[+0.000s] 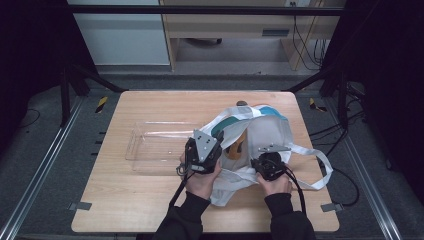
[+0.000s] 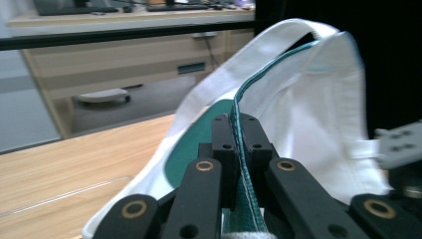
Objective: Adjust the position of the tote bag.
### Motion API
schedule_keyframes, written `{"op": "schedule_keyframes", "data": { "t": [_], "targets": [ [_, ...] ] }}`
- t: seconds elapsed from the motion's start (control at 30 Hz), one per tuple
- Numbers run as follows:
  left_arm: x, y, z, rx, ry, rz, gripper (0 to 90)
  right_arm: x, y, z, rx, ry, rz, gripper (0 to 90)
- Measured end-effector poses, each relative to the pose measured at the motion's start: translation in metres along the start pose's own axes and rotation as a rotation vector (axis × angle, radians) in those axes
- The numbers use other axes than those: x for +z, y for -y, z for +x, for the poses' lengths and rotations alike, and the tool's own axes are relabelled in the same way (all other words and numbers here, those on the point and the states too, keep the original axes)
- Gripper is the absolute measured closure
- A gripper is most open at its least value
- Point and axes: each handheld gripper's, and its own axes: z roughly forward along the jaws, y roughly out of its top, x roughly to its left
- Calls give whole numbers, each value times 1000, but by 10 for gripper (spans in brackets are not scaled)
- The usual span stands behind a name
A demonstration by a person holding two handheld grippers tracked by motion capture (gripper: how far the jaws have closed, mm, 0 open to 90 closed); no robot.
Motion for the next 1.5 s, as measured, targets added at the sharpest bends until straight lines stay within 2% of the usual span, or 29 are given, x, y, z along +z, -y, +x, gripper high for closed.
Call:
{"op": "schedule_keyframes", "data": {
  "t": [0.07,0.17,0.3,0.4,0.5,0.6,0.77,0.9,0.97,1.1,1.27,1.5],
  "targets": [
    [0,0,5,6,-25,-4,872,-1,1,-3,0,-7,6,894],
    [0,-2,8,9,-38,-1,872,-1,2,-5,-1,-17,18,894],
    [4,-1,10,29,-64,13,872,0,3,-3,-36,-12,22,893],
    [6,1,12,30,-60,26,872,0,5,-3,-44,-24,1,887],
    [4,1,12,26,-42,18,872,-3,4,-2,-58,-47,-49,853],
    [3,0,12,24,-33,11,873,-9,1,-2,-85,-50,-116,777],
    [4,0,11,15,-26,9,873,-34,-9,-10,-89,-65,-272,691],
    [4,-1,11,17,-27,5,873,-57,-19,-27,-83,-3,-380,662],
    [4,0,11,16,-26,3,873,-61,-20,-34,-74,11,-408,652],
    [5,0,12,7,-18,-1,873,-61,-23,-47,-83,52,-433,617],
    [6,0,17,-14,-4,3,873,-64,-29,-57,-89,71,-466,576],
    [7,-1,20,-19,5,14,873,-66,-37,-72,-76,127,-469,551]
  ]
}}
